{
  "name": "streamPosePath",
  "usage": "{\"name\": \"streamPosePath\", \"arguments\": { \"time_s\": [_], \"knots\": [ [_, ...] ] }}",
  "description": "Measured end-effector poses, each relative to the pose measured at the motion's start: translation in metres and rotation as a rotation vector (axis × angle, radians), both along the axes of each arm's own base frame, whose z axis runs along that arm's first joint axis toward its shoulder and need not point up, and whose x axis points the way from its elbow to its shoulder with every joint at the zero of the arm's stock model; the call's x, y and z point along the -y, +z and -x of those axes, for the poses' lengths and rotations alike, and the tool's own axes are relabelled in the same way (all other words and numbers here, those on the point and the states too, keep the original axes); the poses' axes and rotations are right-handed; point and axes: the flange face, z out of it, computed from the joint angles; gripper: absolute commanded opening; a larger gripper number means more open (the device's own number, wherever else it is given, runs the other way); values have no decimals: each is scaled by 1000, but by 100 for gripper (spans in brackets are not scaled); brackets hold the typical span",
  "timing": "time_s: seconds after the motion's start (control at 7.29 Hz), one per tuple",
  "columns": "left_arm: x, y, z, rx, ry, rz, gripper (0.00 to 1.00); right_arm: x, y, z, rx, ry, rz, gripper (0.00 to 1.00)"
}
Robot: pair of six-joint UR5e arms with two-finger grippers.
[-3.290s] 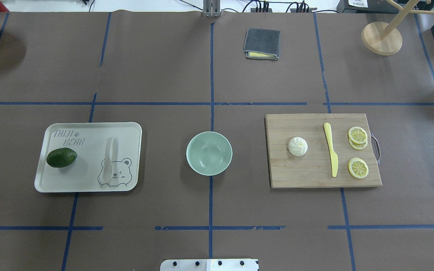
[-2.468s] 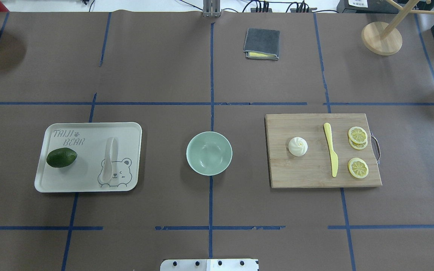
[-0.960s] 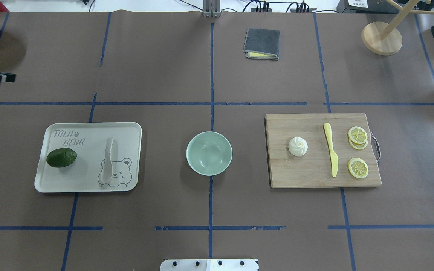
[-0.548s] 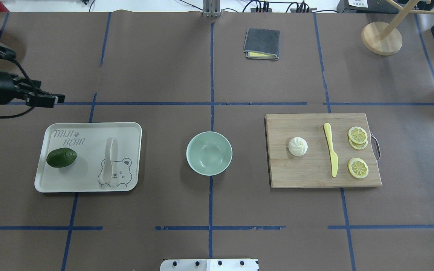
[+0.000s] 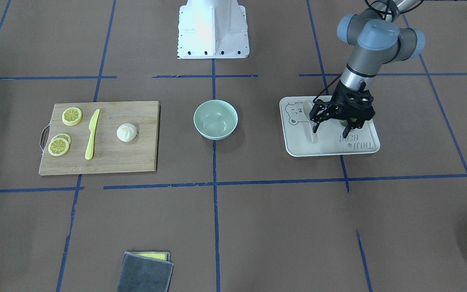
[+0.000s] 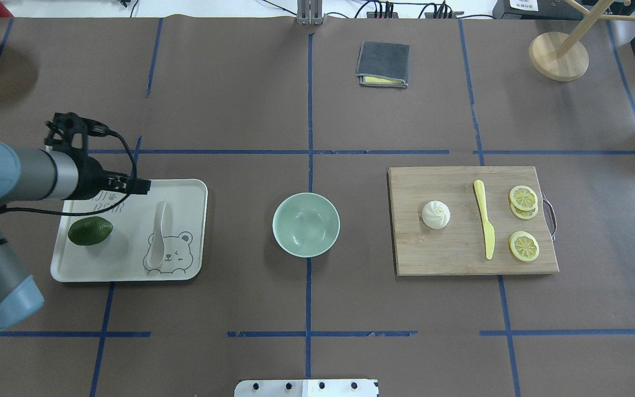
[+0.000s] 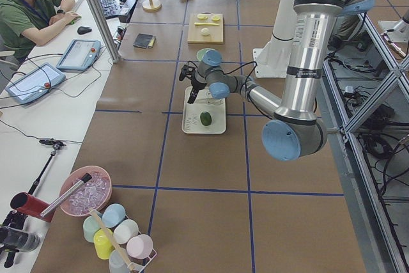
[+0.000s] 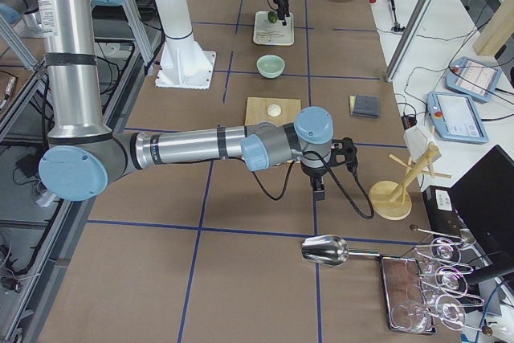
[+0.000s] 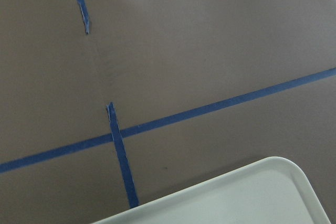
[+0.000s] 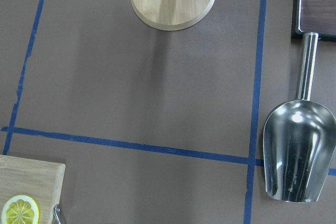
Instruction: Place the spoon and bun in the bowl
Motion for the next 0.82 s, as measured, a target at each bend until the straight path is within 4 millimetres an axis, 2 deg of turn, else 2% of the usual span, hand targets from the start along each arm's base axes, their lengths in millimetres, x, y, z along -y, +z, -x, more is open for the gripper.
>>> {"name": "streamPosePath", "arguments": {
  "time_s": [0.14,0.27,0.82],
  "knots": [
    [-9,-2,-18,10,-8,19,79,-1,1,0,0,0,2,100],
    [-15,-1,-27,17,-8,28,69,-1,1,0,0,0,2,100],
    [-22,8,-39,12,-36,91,68,-1,1,0,-1,0,2,100]
  ]
}}
